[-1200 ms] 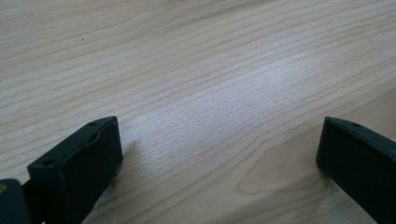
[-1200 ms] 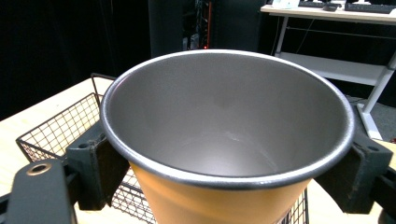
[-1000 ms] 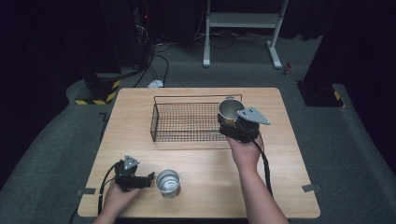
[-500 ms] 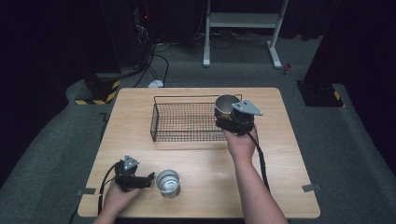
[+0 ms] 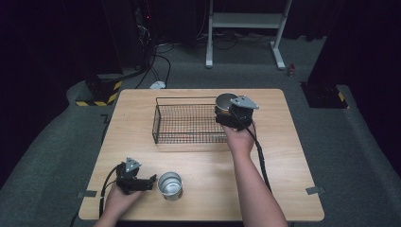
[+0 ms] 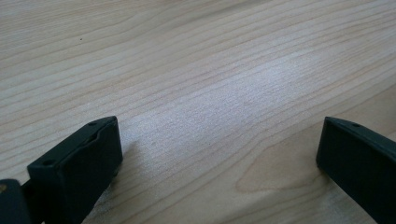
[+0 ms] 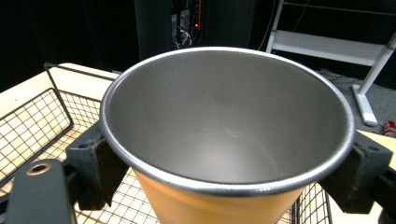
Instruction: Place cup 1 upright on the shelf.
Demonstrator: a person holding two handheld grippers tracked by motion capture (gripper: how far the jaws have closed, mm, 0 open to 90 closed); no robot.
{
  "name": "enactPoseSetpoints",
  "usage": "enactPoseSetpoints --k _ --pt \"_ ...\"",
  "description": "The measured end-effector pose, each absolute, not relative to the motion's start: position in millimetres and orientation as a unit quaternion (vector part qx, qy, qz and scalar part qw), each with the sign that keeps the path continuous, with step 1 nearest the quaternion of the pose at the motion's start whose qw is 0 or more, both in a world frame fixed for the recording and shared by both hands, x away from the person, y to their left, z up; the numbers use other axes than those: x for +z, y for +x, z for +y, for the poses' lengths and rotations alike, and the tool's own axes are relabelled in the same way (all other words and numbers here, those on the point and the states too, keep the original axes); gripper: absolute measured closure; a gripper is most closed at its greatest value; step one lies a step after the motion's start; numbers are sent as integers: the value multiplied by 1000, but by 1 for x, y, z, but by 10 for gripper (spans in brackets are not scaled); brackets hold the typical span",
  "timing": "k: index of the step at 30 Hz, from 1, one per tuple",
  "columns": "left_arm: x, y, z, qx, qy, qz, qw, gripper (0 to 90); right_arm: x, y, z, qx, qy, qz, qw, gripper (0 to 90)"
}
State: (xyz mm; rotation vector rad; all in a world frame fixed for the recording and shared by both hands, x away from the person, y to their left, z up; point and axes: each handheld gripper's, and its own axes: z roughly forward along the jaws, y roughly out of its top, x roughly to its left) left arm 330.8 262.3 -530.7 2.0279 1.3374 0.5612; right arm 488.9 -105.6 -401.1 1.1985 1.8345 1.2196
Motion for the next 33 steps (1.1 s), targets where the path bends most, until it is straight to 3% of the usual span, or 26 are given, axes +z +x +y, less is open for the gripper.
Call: enactPoseSetpoints --k 33 --pt "-531 331 262 213 771 508 319 7 -437 516 -89 405 479 727 280 137"
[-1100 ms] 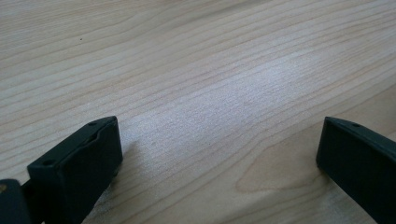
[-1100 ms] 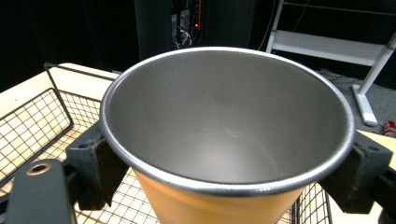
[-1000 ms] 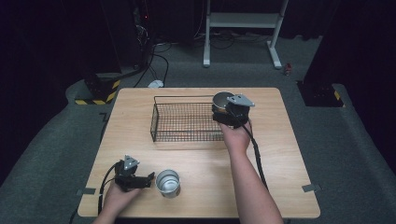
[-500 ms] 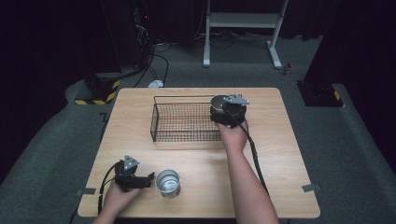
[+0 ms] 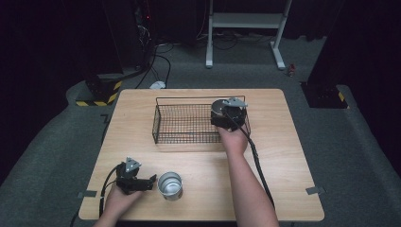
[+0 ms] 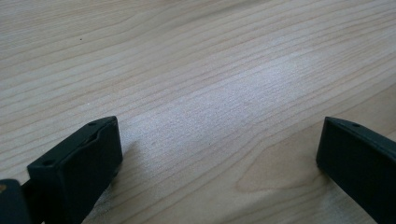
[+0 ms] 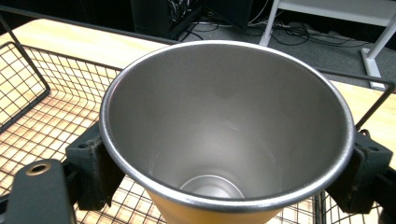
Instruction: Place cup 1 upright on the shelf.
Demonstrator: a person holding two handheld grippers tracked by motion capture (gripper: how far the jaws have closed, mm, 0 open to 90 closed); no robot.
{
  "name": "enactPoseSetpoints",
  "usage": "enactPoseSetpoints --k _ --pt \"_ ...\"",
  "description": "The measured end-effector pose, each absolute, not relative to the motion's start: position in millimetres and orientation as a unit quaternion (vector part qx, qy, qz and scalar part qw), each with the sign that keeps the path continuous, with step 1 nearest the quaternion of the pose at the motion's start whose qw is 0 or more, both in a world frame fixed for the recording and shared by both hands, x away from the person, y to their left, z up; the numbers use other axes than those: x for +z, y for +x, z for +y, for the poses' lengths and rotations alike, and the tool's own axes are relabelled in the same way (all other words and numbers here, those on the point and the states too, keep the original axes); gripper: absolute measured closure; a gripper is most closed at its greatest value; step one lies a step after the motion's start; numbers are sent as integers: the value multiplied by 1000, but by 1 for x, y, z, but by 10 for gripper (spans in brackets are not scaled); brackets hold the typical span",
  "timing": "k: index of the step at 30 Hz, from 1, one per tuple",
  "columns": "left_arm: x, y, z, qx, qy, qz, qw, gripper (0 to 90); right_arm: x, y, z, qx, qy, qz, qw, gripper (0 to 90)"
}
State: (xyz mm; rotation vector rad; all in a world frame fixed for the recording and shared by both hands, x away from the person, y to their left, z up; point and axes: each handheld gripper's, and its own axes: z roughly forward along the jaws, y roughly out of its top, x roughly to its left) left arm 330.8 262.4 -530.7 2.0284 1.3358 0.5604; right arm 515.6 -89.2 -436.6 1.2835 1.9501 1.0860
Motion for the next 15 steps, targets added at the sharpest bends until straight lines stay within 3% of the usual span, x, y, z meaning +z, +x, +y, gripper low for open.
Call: enactPoseSetpoints --k 15 --pt "-531 331 263 213 773 507 318 7 -451 517 -85 388 482 738 270 137"
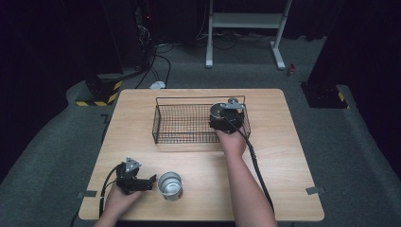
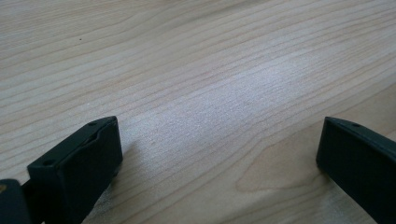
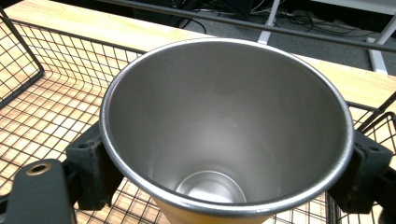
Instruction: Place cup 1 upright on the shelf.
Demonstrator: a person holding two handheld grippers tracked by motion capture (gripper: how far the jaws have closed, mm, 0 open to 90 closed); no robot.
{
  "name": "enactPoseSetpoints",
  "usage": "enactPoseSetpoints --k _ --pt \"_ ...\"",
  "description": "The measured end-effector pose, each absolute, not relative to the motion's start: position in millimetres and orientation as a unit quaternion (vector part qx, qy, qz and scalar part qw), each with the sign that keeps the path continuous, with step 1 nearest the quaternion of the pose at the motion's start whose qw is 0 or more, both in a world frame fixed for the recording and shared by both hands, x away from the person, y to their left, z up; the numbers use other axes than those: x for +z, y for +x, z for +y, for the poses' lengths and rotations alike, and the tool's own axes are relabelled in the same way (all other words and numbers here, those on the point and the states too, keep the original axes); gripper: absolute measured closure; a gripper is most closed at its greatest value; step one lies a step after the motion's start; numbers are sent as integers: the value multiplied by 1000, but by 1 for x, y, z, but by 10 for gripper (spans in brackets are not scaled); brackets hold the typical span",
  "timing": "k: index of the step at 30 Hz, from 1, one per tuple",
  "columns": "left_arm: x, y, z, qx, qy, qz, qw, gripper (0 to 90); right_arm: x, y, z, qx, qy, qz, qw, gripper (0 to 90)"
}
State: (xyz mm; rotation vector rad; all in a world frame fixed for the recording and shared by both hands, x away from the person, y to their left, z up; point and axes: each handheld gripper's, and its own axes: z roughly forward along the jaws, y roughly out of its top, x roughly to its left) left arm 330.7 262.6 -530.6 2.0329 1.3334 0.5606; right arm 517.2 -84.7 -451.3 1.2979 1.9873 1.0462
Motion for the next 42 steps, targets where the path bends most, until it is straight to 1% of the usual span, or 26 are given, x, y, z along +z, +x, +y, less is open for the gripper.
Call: enactPoseSetpoints --k 42 --pt "-531 331 262 213 772 507 319 7 -462 516 -82 373 481 750 259 135"
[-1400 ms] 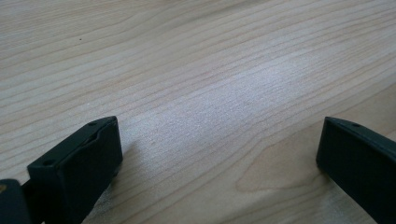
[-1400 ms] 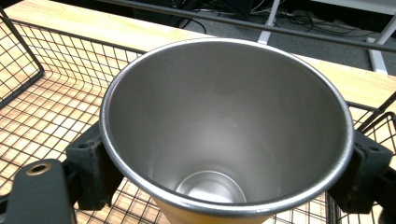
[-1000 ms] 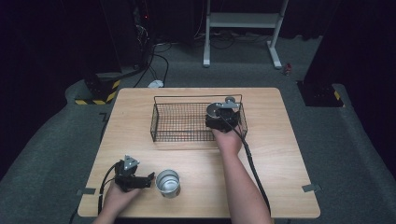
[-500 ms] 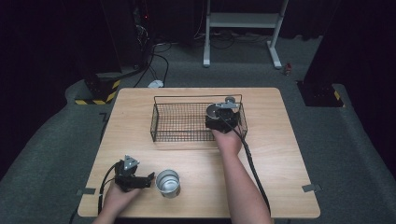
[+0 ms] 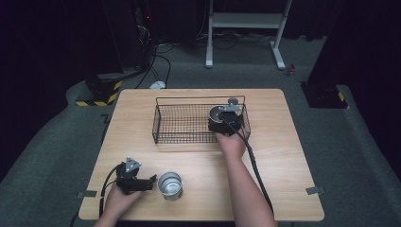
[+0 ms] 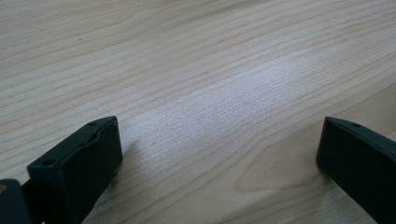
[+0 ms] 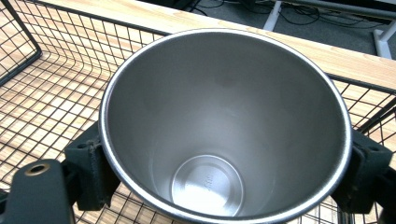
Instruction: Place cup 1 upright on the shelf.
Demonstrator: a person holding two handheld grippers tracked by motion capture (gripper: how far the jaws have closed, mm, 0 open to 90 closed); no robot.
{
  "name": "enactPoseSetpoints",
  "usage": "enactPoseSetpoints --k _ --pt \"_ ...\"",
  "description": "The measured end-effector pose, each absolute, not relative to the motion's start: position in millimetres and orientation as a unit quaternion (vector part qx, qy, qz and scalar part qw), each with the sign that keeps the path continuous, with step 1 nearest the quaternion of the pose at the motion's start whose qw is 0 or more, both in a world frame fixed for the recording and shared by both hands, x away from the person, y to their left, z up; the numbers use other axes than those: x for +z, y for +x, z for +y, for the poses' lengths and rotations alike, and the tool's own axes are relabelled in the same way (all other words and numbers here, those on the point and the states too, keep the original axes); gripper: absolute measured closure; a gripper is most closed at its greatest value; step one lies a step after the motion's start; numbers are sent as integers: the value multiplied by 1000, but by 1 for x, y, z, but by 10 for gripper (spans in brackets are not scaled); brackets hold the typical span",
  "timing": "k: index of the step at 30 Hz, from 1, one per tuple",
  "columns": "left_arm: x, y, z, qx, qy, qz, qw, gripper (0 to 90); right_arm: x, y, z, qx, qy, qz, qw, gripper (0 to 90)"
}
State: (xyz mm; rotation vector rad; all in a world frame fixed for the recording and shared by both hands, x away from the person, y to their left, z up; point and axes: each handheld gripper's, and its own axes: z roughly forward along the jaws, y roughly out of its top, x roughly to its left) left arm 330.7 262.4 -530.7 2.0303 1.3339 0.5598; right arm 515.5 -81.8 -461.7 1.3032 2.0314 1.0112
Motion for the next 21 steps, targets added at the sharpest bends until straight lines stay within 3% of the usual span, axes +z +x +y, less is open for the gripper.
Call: enactPoseSetpoints --k 21 --pt "-531 331 262 212 771 508 319 6 -459 512 -84 369 486 749 257 89"
